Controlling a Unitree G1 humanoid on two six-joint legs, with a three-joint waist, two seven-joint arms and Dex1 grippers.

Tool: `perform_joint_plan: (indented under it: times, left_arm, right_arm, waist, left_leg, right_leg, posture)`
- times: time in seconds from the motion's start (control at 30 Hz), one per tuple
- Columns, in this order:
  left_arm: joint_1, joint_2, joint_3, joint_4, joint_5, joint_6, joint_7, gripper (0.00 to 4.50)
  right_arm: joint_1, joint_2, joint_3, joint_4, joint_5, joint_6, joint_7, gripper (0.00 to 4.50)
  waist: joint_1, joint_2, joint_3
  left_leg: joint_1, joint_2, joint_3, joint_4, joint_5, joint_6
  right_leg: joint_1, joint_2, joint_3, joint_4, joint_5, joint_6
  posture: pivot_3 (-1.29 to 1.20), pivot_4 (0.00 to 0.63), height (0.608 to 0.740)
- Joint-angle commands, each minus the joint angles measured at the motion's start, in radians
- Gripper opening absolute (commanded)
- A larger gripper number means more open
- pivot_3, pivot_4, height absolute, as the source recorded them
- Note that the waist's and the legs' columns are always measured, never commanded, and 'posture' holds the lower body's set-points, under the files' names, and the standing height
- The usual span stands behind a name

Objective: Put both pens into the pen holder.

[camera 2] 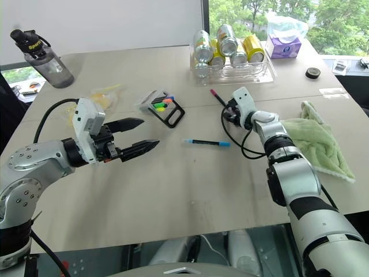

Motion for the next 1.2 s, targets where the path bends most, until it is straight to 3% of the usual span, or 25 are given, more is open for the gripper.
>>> perform_joint_plan:
  times: [0.03,0.07,0.3,0.4,0.5,0.63,0.8,0.97,1.2]
  left_arm:
    - [-0.017,0.016,-0.004,-0.020,-0.002,-0.004,-0.002,4.50]
    - [-0.034,0.011,-0.027,-0.002,0.022,-0.021,0.000,4.50]
    - [-0.152,-0.191,-0.046,0.137,0.025,0.002,0.186,4.50]
    - [-0.187,-0.282,-0.030,0.156,-0.041,0.052,0.253,4.50]
    - [-0.244,-0.397,-0.013,0.203,-0.097,0.072,0.348,4.50]
    - [-0.313,-0.541,-0.009,0.294,-0.120,0.035,0.418,4.50]
    - [-0.368,-0.619,-0.025,0.358,-0.151,0.032,0.414,4.50]
    - [-0.407,-0.651,-0.013,0.352,-0.206,0.035,0.416,4.50]
    - [-0.383,-0.667,-0.002,0.303,-0.289,0.036,0.410,1.18]
  right_arm:
    - [0.016,-0.004,-0.016,0.008,-0.017,-0.007,0.013,0.54]
    - [0.020,-0.006,-0.021,0.005,-0.019,-0.018,0.005,0.09]
    - [0.091,-0.029,-0.093,-0.136,0.038,-0.120,0.043,0.03]
    - [0.209,-0.033,-0.130,-0.414,0.131,-0.072,0.133,0.03]
    - [0.379,-0.028,-0.123,-0.844,0.250,0.055,0.187,0.03]
    - [0.519,0.022,-0.064,-1.235,0.305,0.176,0.122,0.03]
    - [0.592,0.078,0.010,-1.455,0.351,0.275,0.078,0.03]
    - [0.627,0.067,0.047,-1.512,0.362,0.318,0.079,0.03]
    - [0.610,0.059,0.016,-1.493,0.379,0.329,0.052,0.00]
  waist:
    - [0.000,0.000,0.000]
    - [0.000,0.000,0.000]
    - [0.002,0.002,-0.001]
    - [-0.003,0.002,-0.001]
    - [-0.004,0.001,-0.001]
    - [-0.006,0.001,-0.001]
    - [0.004,0.001,-0.001]
    - [0.007,0.001,-0.001]
    - [0.006,0.001,-0.001]
  left_leg:
    - [0.000,0.000,0.001,0.000,0.000,0.000]
    - [0.001,0.000,0.001,0.000,0.000,0.000]
    - [0.001,0.000,0.001,0.001,0.000,0.000]
    - [-0.001,0.000,0.001,0.001,0.000,0.000]
    - [-0.004,0.000,0.000,0.001,0.000,0.000]
    - [-0.004,0.000,0.002,0.003,0.000,0.000]
    - [-0.003,0.000,0.002,0.006,0.002,-0.003]
    - [-0.003,0.000,0.003,0.007,0.002,-0.003]
    - [-0.003,0.000,0.002,0.006,0.002,-0.003]
  right_leg:
    - [0.000,0.000,0.000,0.001,0.000,0.000]
    - [0.001,0.000,0.001,0.001,0.000,0.000]
    - [0.000,0.000,0.001,0.003,0.000,0.000]
    - [-0.001,0.000,0.001,0.002,0.000,0.000]
    - [-0.004,0.000,0.000,0.002,0.000,0.000]
    - [-0.005,0.000,0.001,0.005,0.000,0.000]
    - [-0.006,0.001,0.002,0.011,0.001,-0.001]
    - [-0.006,0.001,0.002,0.012,0.001,-0.001]
    - [-0.006,0.001,0.002,0.011,0.001,-0.001]
  posture:
    - [0.00,0.150,0.740]
    - [0.00,0.150,0.740]
    - [0.00,0.150,0.740]
    - [0.00,0.150,0.740]
    - [0.00,0.150,0.740]
    - [0.00,0.150,0.740]
    - [0.00,0.150,0.740]
    - [0.00,0.150,0.740]
    - [0.00,0.150,0.740]
